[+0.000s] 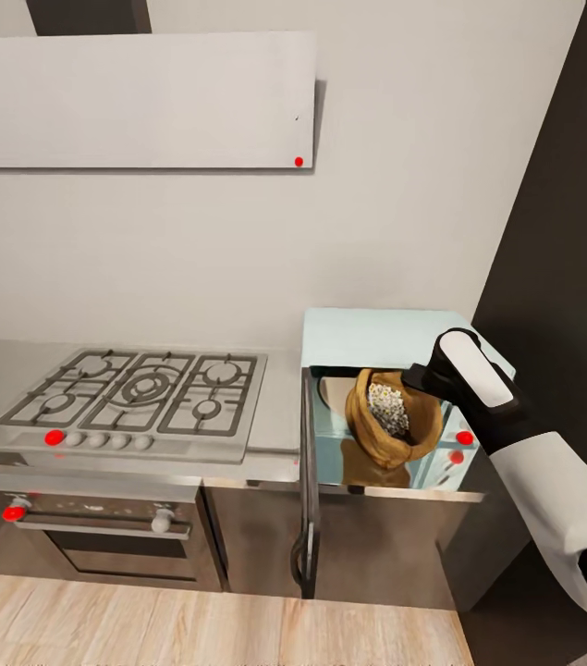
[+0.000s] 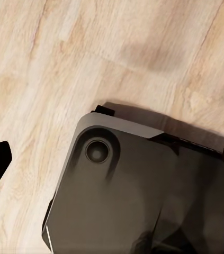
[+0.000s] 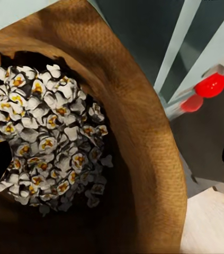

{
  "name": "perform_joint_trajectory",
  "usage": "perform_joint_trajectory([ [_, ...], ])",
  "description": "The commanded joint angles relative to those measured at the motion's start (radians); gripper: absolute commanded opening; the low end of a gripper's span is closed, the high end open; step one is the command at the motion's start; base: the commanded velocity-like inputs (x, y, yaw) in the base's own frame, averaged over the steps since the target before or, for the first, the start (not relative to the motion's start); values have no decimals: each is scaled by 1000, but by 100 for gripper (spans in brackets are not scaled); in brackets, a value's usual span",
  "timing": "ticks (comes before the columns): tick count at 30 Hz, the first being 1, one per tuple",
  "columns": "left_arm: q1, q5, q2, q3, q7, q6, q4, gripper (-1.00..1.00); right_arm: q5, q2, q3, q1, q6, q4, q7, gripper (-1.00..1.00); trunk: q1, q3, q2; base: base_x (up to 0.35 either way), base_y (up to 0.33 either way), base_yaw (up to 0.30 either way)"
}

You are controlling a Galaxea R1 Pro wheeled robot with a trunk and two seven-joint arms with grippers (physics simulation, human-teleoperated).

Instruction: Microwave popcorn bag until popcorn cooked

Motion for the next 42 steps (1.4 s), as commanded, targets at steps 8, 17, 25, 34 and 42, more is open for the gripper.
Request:
perform_joint_trajectory([
  [8, -1, 2, 0, -1, 4, -3, 0, 100, -11, -1, 0, -2, 10, -16, -11, 100, 1, -2, -2, -208, -12, 0],
  [17, -1, 2, 0, -1, 4, -3, 0, 100, -14, -3, -27, -2, 11, -68, -12, 100, 1, -2, -2, -337, -79, 0],
  [25, -1, 2, -1, -1, 2, -3, 0, 100, -6, -25, -46, 101, 11, -328, -15, 100, 1, -2, -2, -67, -12, 0],
  [34, -1, 2, -2, -1, 2, -3, 0, 100, -2, -112, -44, 255, 13, -383, -40, 100, 1, -2, -2, -255, 0, 0],
  [42, -1, 0, -2, -4, 2, -3, 0, 100, 38, -113, 164, 328, 6, -382, -21, 100, 1, -2, -2, -24, 0, 0],
])
